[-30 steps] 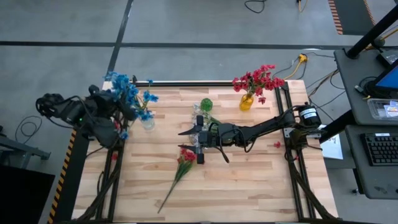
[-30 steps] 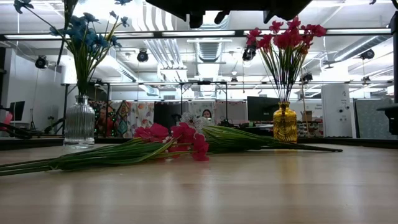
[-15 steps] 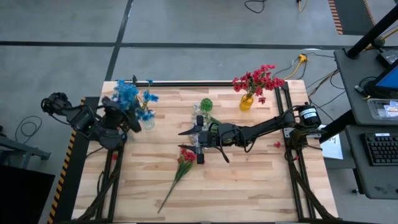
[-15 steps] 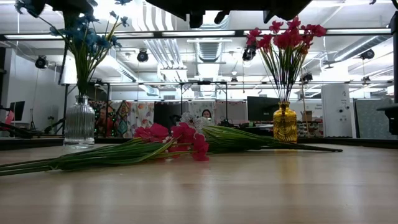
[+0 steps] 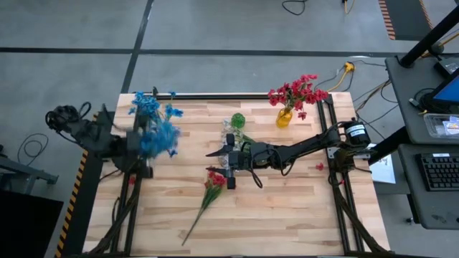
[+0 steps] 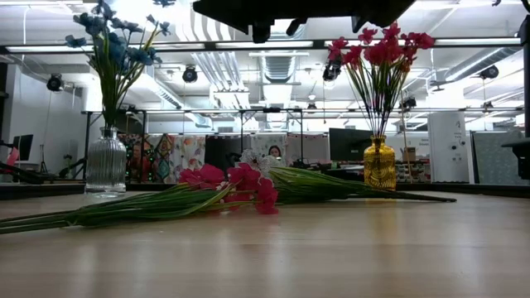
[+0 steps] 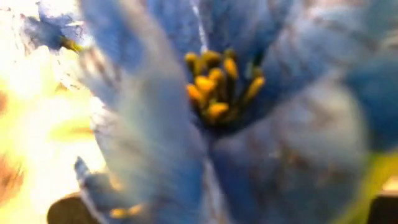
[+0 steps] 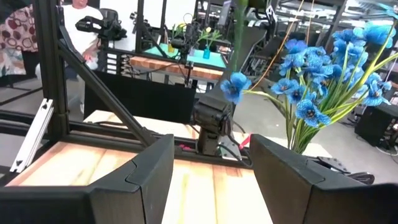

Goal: Sort flowers into vase by color
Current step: Put the blue flowers into the transparent vase

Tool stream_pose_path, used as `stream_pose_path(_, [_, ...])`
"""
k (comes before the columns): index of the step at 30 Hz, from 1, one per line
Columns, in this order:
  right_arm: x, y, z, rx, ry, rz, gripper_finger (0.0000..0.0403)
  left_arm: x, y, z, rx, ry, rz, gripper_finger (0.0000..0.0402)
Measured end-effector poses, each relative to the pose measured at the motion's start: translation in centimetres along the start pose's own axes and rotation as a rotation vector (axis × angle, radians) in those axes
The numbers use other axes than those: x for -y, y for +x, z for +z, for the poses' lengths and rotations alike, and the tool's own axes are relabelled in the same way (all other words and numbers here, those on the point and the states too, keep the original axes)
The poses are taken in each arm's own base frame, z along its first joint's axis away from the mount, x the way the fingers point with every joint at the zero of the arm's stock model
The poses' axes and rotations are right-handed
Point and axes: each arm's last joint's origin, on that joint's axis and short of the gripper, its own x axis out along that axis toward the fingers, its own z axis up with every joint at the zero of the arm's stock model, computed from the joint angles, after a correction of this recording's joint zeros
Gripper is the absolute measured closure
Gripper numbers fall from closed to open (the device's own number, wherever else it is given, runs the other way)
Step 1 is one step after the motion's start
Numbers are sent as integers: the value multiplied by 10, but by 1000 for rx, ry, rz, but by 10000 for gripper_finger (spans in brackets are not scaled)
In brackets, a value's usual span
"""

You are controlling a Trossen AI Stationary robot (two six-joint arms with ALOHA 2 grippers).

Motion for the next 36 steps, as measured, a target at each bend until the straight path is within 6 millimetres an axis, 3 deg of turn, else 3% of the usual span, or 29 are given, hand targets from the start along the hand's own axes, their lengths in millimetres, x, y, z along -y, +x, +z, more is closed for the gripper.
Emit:
stream_pose_path(3, [0,0,1,7,8,-1,199,7,2,-4,47,252,-166,400])
stream_pose_path(7, [0,0,1,7,12,-1,199,-1,-7,-9,100,369,-146,401])
stream_pose_path(16, [0,0,1,14,13,-2,199,-27,-36,-40,159,263,-43,401])
stream_pose_path(26, [1,0,4,37,12,-6,199,-31,-35,-95,154,289,135,401])
stream_pose_path(36, [1,0,3,34,4,-6,199,-30,-28,-117,81,345,230,402])
